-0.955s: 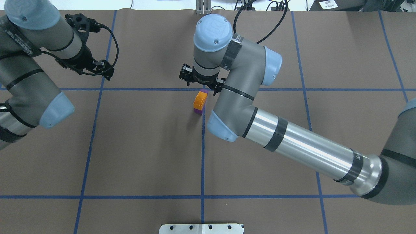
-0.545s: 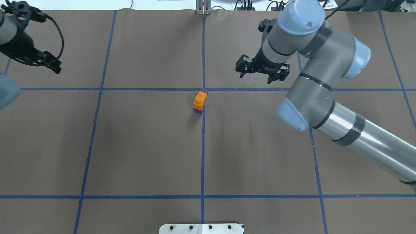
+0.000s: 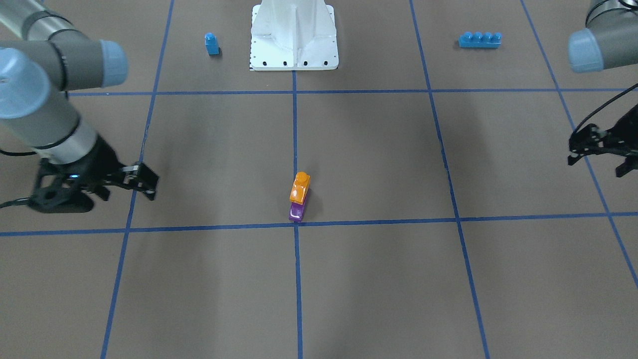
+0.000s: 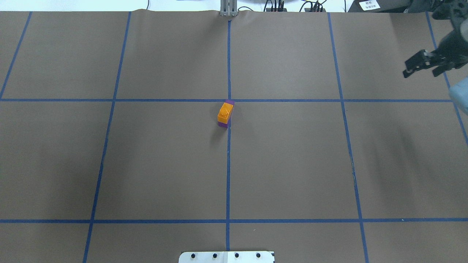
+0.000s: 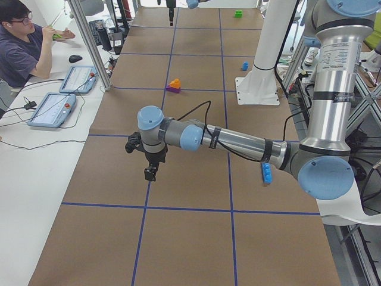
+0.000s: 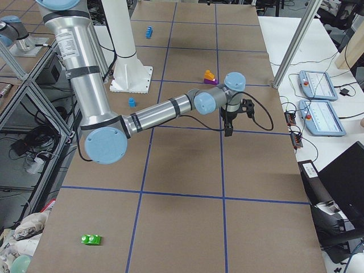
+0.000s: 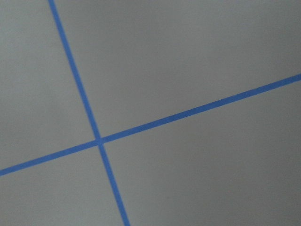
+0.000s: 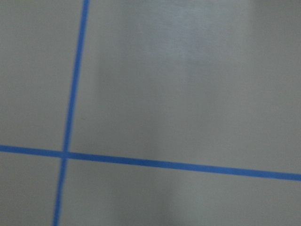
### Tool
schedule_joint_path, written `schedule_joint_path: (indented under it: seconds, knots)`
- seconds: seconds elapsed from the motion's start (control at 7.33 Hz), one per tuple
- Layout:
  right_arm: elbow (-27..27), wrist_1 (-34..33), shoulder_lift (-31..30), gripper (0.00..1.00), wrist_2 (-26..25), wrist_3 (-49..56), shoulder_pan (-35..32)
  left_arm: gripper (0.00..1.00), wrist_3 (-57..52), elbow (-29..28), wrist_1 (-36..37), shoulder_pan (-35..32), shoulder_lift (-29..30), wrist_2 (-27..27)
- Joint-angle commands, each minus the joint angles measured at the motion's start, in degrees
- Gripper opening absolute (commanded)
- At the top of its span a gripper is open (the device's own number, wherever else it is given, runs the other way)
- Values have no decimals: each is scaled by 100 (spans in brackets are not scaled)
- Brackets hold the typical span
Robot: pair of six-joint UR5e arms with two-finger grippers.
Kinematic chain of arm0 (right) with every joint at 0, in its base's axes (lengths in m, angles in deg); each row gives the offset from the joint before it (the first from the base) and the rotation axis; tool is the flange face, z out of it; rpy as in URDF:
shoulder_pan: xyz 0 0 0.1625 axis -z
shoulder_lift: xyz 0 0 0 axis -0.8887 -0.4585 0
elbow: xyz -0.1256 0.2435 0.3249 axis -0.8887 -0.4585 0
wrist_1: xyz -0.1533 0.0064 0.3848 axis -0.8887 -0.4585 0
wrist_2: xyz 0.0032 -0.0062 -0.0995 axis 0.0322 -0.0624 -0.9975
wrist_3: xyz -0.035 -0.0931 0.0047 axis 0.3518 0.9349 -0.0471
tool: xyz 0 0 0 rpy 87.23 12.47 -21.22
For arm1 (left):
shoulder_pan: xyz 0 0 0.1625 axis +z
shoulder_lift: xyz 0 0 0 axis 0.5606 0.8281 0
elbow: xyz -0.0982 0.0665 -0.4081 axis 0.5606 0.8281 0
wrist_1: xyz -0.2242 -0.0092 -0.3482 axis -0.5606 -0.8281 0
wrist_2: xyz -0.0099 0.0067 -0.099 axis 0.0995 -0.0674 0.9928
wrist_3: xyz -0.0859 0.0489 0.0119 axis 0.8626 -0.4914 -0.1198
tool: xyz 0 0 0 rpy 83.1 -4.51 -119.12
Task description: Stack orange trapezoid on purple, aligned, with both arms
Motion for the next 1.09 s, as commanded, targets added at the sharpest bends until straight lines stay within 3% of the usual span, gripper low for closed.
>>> schedule_joint_path:
  seconds: [0.0, 0.27, 0.55, 0.95]
  knots:
    - [-20, 91, -862, 100, 145, 662, -525, 100, -228, -193, -225, -371, -547, -2]
    - [23, 109, -961, 100, 284, 663, -901, 100, -220, -316, -306, -390, -541, 7]
    - [-125, 109, -1242, 100, 889, 663, -1428, 100, -220, -317, -254, -390, -532, 24]
    - [-196, 30, -1365, 100, 927, 1383, -1597, 100, -229, -290, -227, -522, -540, 33]
